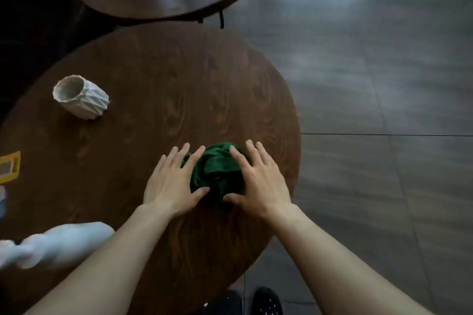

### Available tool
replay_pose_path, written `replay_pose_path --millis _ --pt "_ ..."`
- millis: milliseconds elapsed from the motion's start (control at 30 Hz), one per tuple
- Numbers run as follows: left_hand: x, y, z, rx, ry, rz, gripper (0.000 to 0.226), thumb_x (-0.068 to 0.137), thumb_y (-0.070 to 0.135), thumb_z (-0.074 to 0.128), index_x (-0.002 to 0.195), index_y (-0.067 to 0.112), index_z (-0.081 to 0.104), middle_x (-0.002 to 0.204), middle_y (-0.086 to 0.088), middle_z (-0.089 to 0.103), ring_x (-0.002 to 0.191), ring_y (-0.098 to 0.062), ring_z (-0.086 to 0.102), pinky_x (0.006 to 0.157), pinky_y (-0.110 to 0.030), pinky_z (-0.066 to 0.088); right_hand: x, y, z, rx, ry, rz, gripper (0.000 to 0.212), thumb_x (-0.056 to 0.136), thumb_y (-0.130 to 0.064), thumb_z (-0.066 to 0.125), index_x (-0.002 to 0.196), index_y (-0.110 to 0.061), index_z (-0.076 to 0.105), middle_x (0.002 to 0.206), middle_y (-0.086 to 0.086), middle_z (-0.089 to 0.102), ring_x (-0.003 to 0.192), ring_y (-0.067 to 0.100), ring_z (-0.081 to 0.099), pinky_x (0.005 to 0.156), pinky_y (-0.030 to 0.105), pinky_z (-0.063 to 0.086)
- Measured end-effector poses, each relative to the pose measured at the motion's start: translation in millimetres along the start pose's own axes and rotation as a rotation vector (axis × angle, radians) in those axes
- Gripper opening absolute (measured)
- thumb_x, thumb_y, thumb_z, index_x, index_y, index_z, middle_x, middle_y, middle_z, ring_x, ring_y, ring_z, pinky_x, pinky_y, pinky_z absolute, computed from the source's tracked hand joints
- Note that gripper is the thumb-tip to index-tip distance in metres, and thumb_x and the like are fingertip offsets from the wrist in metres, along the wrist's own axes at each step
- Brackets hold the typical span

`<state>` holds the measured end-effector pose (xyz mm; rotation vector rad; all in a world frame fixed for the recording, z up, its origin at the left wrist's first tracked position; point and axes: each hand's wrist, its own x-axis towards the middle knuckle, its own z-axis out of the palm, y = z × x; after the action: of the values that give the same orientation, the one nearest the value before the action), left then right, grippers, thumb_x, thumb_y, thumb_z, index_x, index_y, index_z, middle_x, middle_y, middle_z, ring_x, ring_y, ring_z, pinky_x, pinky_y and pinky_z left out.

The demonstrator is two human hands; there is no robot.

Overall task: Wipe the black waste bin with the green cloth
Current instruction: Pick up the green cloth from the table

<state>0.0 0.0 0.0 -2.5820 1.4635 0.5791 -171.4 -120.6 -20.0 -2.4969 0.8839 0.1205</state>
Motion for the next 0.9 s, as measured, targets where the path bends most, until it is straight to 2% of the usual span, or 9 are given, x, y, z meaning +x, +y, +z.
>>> replay_pose_path --millis 100,167,233,300,333,400,467,767,900 --pt "12 -1 11 -0.023 -0.050 0.009 0.095 0.088 0.052 0.063 0.157 0.043 -0.002 0.170 0.001 0.009 0.157 -0.025 0.007 0.128 -0.042 0.010 16 2 12 -0.017 -0.023 -0.167 0.121 0.074 -0.062 0.080 0.163 -0.036 0.003 0.172 0.011 0.003 0.158 0.033 0.000 0.127 0.051 0.018" --pt "12 -3 14 -0.046 -0.046 0.006 0.089 0.088 0.045 0.066 0.158 0.040 0.011 0.168 0.003 0.019 0.155 -0.024 0.015 0.125 -0.042 0.020 25 -1 16 -0.037 -0.044 -0.217 0.120 0.073 -0.057 0.083 0.163 -0.035 0.006 0.172 0.012 0.006 0.158 0.034 0.006 0.127 0.048 0.019" --pt "7 -3 15 -0.038 -0.001 0.000 0.075 0.088 0.034 0.067 0.153 0.035 0.029 0.159 0.006 0.036 0.146 -0.023 0.033 0.113 -0.041 0.038 28 -4 17 -0.064 -0.025 -0.210 0.108 0.075 -0.048 0.084 0.161 -0.032 0.021 0.168 0.013 0.019 0.150 0.035 0.023 0.122 0.047 0.029" --pt "3 -3 10 -0.043 0.050 -0.001 0.063 0.086 0.021 0.065 0.143 0.033 0.043 0.139 0.008 0.054 0.127 -0.022 0.050 0.094 -0.041 0.051 29 -10 13 -0.074 0.002 -0.215 0.083 0.081 -0.036 0.081 0.152 -0.027 0.039 0.155 0.011 0.037 0.133 0.033 0.039 0.107 0.046 0.045" --pt "-1 -3 7 -0.048 0.069 -0.003 0.057 0.086 0.018 0.064 0.138 0.034 0.046 0.128 0.008 0.058 0.118 -0.022 0.055 0.085 -0.041 0.052 29 -13 11 -0.066 0.008 -0.222 0.072 0.084 -0.029 0.079 0.146 -0.024 0.044 0.146 0.009 0.042 0.124 0.030 0.043 0.098 0.045 0.050" --pt "-8 -2 5 -0.057 0.101 0.004 0.049 0.086 0.016 0.062 0.130 0.034 0.049 0.113 0.008 0.062 0.106 -0.022 0.061 0.074 -0.039 0.051 26 -19 8 -0.038 0.003 -0.220 0.060 0.088 -0.021 0.075 0.140 -0.023 0.047 0.135 0.006 0.046 0.115 0.026 0.046 0.085 0.041 0.056" --pt "-17 -3 2 -0.076 0.152 0.011 0.045 0.086 0.015 0.062 0.126 0.034 0.051 0.109 0.007 0.063 0.101 -0.021 0.063 0.070 -0.037 0.050 21 -23 2 -0.017 -0.002 -0.200 0.059 0.088 -0.020 0.074 0.140 -0.024 0.046 0.131 0.004 0.047 0.112 0.024 0.047 0.080 0.040 0.058" --pt "-101 -32 -61 -0.110 0.358 0.058 0.044 0.084 0.013 0.064 0.122 0.033 0.055 0.105 0.007 0.063 0.098 -0.022 0.063 0.069 -0.036 0.048 -39 -100 -44 -0.041 0.141 -0.200 0.063 0.083 -0.022 0.079 0.138 -0.024 0.049 0.126 0.002 0.052 0.108 0.021 0.049 0.077 0.038 0.057" --pt "-165 -46 -88 -0.111 0.441 0.100 0.041 0.086 0.013 0.060 0.122 0.033 0.055 0.106 0.006 0.062 0.099 -0.023 0.062 0.069 -0.036 0.045 -97 -152 -69 -0.060 0.221 -0.185 0.061 0.082 -0.022 0.079 0.137 -0.024 0.052 0.126 0.001 0.053 0.110 0.022 0.050 0.078 0.042 0.058"
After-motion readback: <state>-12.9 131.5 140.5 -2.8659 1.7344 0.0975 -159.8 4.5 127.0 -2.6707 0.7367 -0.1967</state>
